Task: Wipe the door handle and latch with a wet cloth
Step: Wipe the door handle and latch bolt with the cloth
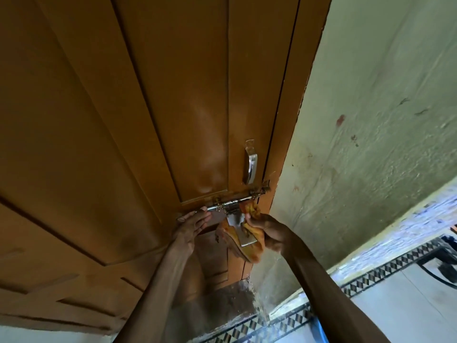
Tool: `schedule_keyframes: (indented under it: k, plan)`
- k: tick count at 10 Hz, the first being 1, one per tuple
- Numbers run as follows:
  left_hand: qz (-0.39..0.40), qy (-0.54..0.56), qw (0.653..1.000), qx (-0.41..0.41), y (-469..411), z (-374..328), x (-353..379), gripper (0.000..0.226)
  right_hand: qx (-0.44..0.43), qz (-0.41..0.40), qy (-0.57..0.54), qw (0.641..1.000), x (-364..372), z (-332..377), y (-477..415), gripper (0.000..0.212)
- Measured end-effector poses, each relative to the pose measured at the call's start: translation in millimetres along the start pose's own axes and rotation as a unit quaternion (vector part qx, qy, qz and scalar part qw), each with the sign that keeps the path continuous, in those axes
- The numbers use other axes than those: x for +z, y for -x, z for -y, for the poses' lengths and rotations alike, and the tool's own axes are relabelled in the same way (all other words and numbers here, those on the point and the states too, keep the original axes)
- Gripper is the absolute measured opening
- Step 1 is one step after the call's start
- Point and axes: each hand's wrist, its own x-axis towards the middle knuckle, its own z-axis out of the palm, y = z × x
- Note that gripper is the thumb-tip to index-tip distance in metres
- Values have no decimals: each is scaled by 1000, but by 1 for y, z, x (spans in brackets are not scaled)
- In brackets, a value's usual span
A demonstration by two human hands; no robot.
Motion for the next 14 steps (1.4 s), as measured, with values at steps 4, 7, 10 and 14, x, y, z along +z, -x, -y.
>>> schedule_keyframes:
  k: [4,7,10,14]
  plan:
    - [22,3,1000,4,18,-5,-1,9,67,-120,50,989,-26,-62,43,82]
    - [37,46,998,-11,29,-11,-2,10,43,-255,71,963,-10,-50,35,11]
    - [8,156,984,-86,30,-9,10,8,-9,-237,-208,949,8,-29,32,41]
    - [92,-28,991,-96,94,8,10,19,-101,-101,-344,928,31,-56,92,60]
